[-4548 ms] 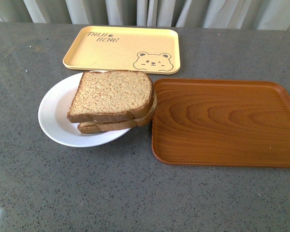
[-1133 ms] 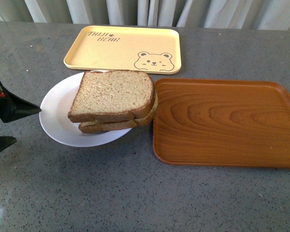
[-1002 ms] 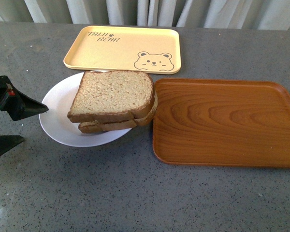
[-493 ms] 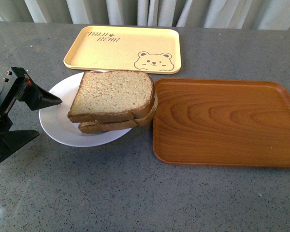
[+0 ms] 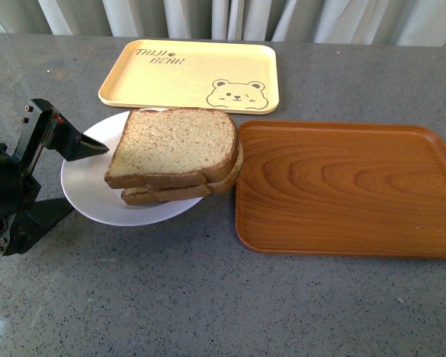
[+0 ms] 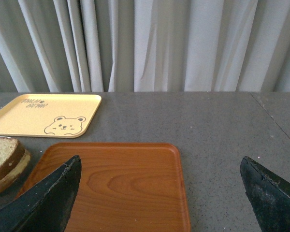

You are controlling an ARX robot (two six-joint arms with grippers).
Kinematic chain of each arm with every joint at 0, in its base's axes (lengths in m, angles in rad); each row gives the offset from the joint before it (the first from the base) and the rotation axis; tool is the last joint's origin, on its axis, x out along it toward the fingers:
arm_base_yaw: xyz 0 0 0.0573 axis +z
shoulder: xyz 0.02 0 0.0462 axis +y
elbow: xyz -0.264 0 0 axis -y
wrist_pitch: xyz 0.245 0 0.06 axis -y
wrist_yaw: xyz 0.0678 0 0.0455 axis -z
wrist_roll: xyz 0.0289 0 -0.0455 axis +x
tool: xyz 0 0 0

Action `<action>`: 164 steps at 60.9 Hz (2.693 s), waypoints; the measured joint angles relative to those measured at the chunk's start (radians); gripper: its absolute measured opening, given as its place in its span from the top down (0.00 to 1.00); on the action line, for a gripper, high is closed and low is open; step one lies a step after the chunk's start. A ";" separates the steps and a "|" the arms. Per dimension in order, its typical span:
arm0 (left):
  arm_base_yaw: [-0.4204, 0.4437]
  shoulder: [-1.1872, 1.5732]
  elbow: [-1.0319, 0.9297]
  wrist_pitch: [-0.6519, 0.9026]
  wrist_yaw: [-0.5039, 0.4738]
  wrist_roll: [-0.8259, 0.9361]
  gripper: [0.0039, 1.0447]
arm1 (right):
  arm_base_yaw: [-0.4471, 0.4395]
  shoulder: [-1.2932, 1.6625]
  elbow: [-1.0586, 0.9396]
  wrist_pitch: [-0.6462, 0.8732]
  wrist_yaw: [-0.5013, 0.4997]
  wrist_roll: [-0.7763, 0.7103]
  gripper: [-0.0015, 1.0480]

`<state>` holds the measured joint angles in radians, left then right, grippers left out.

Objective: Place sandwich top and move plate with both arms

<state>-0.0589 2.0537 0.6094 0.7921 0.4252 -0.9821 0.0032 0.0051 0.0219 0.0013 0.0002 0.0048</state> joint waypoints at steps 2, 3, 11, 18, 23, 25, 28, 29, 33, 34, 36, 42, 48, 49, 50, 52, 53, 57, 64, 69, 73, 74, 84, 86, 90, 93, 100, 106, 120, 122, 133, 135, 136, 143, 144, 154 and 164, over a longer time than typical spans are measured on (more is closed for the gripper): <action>-0.001 0.004 0.000 0.006 0.000 -0.010 0.08 | 0.000 0.000 0.000 0.000 0.000 0.000 0.09; -0.001 0.005 0.000 0.008 0.000 -0.012 0.08 | 0.000 0.000 0.000 0.000 0.000 0.000 0.09; -0.007 0.019 -0.001 0.034 -0.003 -0.043 0.08 | 0.000 0.000 0.000 0.000 0.000 0.000 0.09; -0.011 0.029 -0.001 0.043 -0.004 -0.057 0.09 | 0.000 0.000 0.000 0.000 0.000 0.000 0.09; -0.012 0.039 -0.001 0.049 -0.007 -0.068 0.17 | 0.000 0.000 0.000 0.000 0.000 0.000 0.09; -0.012 0.045 -0.002 0.053 -0.008 -0.073 0.24 | 0.000 0.000 0.000 0.000 0.000 0.000 0.09; -0.012 0.055 -0.003 0.055 -0.011 -0.082 0.36 | 0.000 0.000 0.000 0.000 0.000 0.000 0.09; -0.012 0.057 -0.003 0.055 -0.011 -0.083 0.39 | 0.000 0.000 0.000 0.000 0.000 0.000 0.09; -0.013 0.068 -0.003 0.057 -0.010 -0.089 0.53 | 0.000 0.000 0.000 0.000 0.000 0.000 0.09; -0.014 0.069 -0.003 0.057 -0.010 -0.089 0.55 | 0.000 0.000 0.000 0.000 0.000 0.000 0.09; -0.016 0.073 -0.004 0.057 -0.009 -0.090 0.60 | 0.000 0.000 0.000 0.000 0.000 0.000 0.09; -0.023 0.076 -0.006 0.059 -0.007 -0.086 0.76 | 0.000 0.000 0.000 0.000 0.000 0.000 0.09; -0.023 0.079 -0.008 0.068 -0.005 -0.087 0.90 | 0.000 0.000 0.000 0.000 0.000 0.000 0.09; -0.023 0.080 -0.009 0.069 -0.003 -0.086 0.93 | 0.000 0.000 0.000 0.000 0.000 0.000 0.09; -0.023 0.080 -0.010 0.071 0.003 -0.089 0.94 | 0.000 0.000 0.000 0.000 0.000 0.000 0.09; -0.022 0.081 -0.011 0.076 0.018 -0.098 0.97 | 0.000 0.000 0.000 0.000 0.000 0.000 0.09; -0.021 0.082 -0.011 0.080 0.024 -0.109 0.98 | 0.000 0.000 0.000 0.000 0.000 0.000 0.09; -0.022 0.087 -0.011 0.092 0.028 -0.117 0.98 | 0.000 0.000 0.000 0.000 -0.001 0.000 0.09; -0.019 0.093 -0.015 0.112 0.039 -0.126 0.98 | 0.000 0.000 0.000 0.000 -0.001 0.000 0.09; -0.015 0.095 -0.021 0.131 0.050 -0.130 0.98 | 0.000 0.000 0.000 0.000 0.000 0.000 0.09; -0.011 0.096 -0.027 0.149 0.060 -0.135 0.98 | 0.000 0.000 0.000 0.000 0.000 0.000 0.09; -0.010 0.096 -0.029 0.152 0.063 -0.135 0.98 | 0.000 0.000 0.000 0.000 0.000 0.000 0.09; 0.001 0.096 -0.051 0.205 0.090 -0.144 0.98 | 0.000 0.000 0.000 0.000 -0.001 0.000 0.09; 0.003 0.096 -0.058 0.216 0.096 -0.150 0.98 | 0.000 0.000 0.000 0.000 0.000 0.000 0.09; 0.008 0.096 -0.071 0.233 0.104 -0.166 0.98 | 0.000 0.000 0.000 0.000 0.000 0.000 0.09; 0.009 0.092 -0.080 0.238 0.111 -0.177 0.98 | 0.000 0.000 0.000 0.000 -0.001 0.000 0.09; 0.012 0.074 -0.100 0.240 0.129 -0.201 0.98 | 0.000 0.000 0.000 0.000 -0.001 0.000 0.09; 0.013 0.047 -0.102 0.226 0.134 -0.203 0.98 | 0.000 0.000 0.000 0.000 0.000 0.000 0.09; 0.013 -0.008 -0.031 0.120 0.139 -0.200 0.98 | 0.000 0.000 0.000 0.000 0.000 0.000 0.09; 0.013 -0.008 -0.012 0.102 0.136 -0.196 0.98 | 0.000 0.000 0.000 0.000 0.000 0.000 0.09; 0.012 0.002 0.150 -0.009 0.120 -0.178 0.98 | 0.000 0.000 0.000 0.000 0.000 0.000 0.09; 0.012 0.009 0.179 -0.024 0.121 -0.171 0.98 | 0.000 0.000 0.000 0.000 0.000 0.000 0.09; 0.011 0.012 0.190 -0.029 0.121 -0.169 0.98 | 0.000 0.000 0.000 0.000 -0.001 0.000 0.09; 0.005 0.064 0.317 -0.099 0.111 -0.159 0.98 | 0.000 0.000 0.000 0.000 0.000 0.000 0.09; 0.004 0.067 0.326 -0.103 0.109 -0.158 0.98 | 0.000 0.000 0.000 0.000 0.000 0.000 0.09; -0.005 0.159 0.478 -0.166 0.098 -0.153 0.98 | 0.000 0.000 0.000 0.000 0.000 0.000 0.09; -0.018 0.231 0.614 -0.225 0.095 -0.149 0.98 | 0.000 0.000 0.000 0.000 -0.001 0.000 0.09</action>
<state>-0.0769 2.2848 1.2236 0.5674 0.5198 -1.1313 0.0032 0.0051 0.0219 0.0013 -0.0006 0.0044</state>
